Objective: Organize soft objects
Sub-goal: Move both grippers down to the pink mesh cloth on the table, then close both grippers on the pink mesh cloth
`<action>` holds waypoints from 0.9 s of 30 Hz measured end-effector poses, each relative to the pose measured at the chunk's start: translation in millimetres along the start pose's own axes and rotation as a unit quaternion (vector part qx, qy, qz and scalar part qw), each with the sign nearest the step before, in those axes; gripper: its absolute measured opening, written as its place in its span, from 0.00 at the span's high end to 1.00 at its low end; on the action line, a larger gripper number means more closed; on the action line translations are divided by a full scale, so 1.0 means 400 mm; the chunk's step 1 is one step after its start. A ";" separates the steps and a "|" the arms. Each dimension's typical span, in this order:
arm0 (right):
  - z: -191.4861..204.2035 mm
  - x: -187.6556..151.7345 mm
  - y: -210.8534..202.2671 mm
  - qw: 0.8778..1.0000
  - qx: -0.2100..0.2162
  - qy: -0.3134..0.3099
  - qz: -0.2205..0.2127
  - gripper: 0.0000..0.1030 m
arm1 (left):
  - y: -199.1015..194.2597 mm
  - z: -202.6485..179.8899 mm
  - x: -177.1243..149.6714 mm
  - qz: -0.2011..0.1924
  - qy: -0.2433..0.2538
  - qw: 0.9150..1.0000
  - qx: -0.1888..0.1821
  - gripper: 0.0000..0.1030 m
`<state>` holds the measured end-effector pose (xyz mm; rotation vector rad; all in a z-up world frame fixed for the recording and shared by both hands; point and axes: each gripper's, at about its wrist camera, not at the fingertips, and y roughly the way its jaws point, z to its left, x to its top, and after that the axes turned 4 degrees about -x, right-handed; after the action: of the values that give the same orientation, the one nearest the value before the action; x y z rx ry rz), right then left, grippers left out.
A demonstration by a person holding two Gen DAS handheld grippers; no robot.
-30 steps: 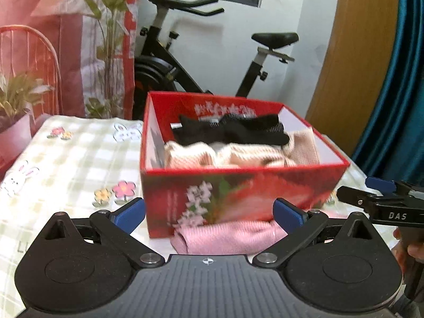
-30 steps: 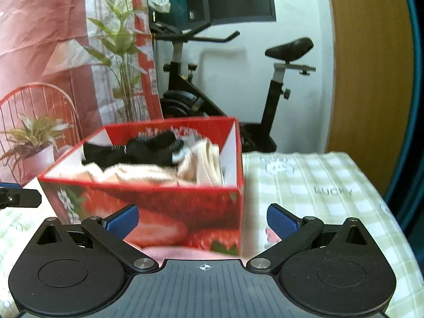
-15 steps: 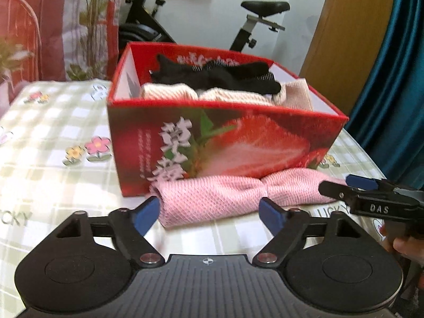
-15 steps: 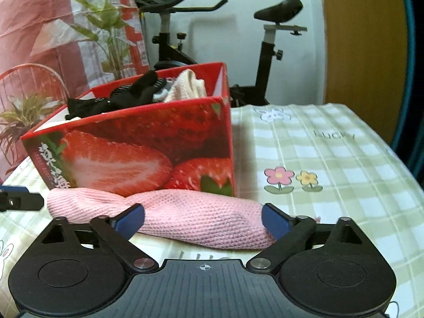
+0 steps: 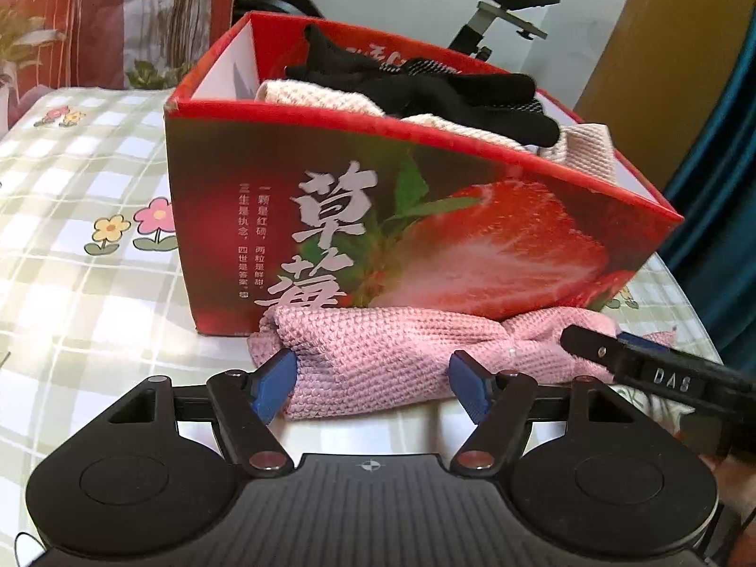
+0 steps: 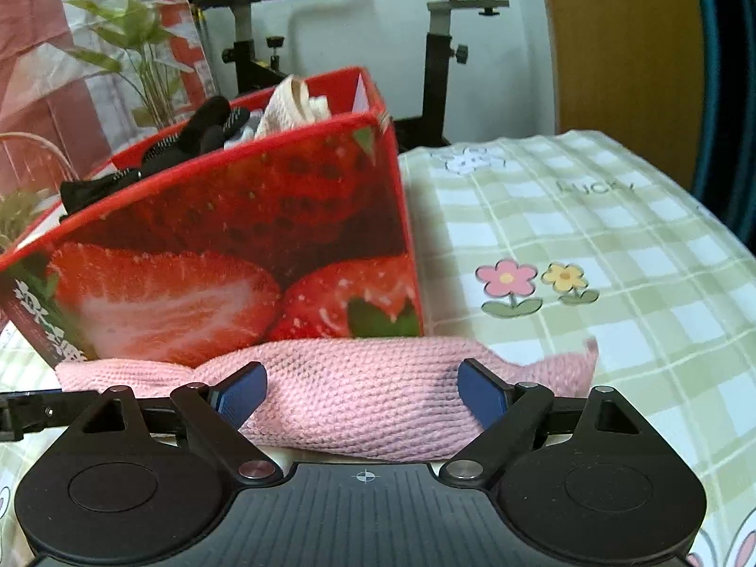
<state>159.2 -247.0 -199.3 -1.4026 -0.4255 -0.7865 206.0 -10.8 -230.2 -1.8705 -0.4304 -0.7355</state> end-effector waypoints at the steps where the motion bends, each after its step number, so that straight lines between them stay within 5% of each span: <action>1: 0.007 -0.003 0.004 1.000 -0.004 -0.007 -0.002 0.11 | 0.005 0.004 -0.002 0.001 -0.006 1.000 0.001 0.29; 13: 0.050 -0.024 0.005 0.998 -0.020 -0.053 -0.004 0.21 | 0.034 0.000 -0.009 0.009 0.018 1.000 -0.002 0.29; 21: 0.072 -0.039 -0.026 0.998 0.019 -0.064 0.006 0.53 | 0.021 0.021 -0.018 0.008 0.005 1.000 -0.014 0.57; 27: 0.087 -0.052 -0.046 0.997 0.042 -0.066 0.018 0.58 | -0.002 0.018 -0.045 0.014 0.003 1.000 -0.024 0.66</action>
<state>138.3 -207.9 -195.6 -1.3847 -0.5274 -0.6416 194.1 -3.4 -243.4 -1.9161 -0.3845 -0.7379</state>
